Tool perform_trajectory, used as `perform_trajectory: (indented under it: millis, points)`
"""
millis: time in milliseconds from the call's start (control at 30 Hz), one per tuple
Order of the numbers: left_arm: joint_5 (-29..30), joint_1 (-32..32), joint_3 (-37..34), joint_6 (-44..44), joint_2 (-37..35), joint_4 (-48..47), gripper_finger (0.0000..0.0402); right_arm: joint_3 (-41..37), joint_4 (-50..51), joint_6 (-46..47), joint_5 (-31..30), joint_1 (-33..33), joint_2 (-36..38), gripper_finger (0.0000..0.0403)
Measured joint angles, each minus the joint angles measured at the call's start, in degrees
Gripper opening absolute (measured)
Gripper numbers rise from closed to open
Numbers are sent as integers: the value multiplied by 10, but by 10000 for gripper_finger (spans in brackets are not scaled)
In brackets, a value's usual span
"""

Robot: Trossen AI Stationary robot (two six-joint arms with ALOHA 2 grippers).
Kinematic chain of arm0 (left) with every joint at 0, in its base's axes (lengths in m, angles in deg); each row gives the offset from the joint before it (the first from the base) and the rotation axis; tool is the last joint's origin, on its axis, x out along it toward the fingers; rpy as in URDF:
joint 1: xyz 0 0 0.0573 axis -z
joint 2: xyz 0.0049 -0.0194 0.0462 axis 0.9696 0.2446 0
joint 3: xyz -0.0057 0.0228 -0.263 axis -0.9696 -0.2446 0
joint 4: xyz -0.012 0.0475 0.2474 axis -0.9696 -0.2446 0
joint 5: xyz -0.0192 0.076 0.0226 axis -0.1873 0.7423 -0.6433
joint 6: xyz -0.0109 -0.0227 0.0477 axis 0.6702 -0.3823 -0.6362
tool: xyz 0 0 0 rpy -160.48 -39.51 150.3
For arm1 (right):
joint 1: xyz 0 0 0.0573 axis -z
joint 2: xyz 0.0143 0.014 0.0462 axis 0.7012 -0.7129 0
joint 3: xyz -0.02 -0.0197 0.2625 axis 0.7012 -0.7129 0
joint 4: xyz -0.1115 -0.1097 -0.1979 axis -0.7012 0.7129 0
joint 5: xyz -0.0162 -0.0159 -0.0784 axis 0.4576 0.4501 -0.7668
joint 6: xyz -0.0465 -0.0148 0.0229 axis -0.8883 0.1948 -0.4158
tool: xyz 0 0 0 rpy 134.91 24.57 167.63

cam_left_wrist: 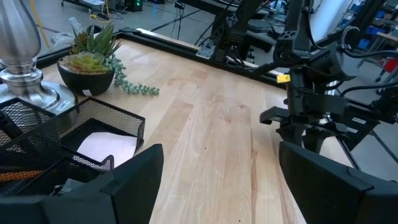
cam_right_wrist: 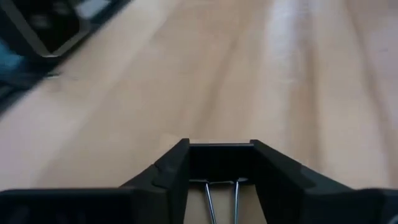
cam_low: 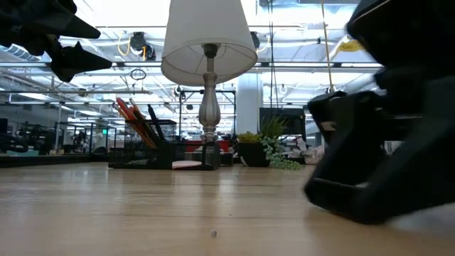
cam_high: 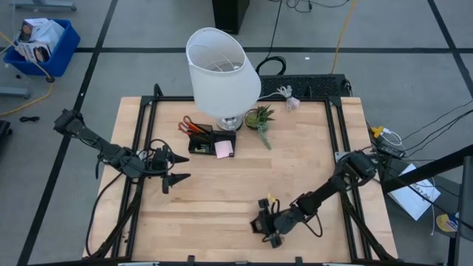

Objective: Pick and place office supplies into organizer
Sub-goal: Put the black binder clip into the black desk organizer

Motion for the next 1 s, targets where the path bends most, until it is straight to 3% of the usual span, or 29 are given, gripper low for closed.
perform_trajectory:
  millis: [133, 533, 833, 1000]
  points:
    - [0, 0, 0, -4, 0, 0, 319, -1, -30, -28, -10, 21, -1, 150]
    - [2, 2, 0, -34, 0, 0, 319, 13, -84, -68, -7, 112, -2, 142]
    - [1, 3, 0, -67, -12, 16, 319, 121, -84, -129, 11, 175, -13, 138]
    - [-19, 25, 0, -102, -51, 26, 319, 204, -80, -125, 13, 222, -74, 143]
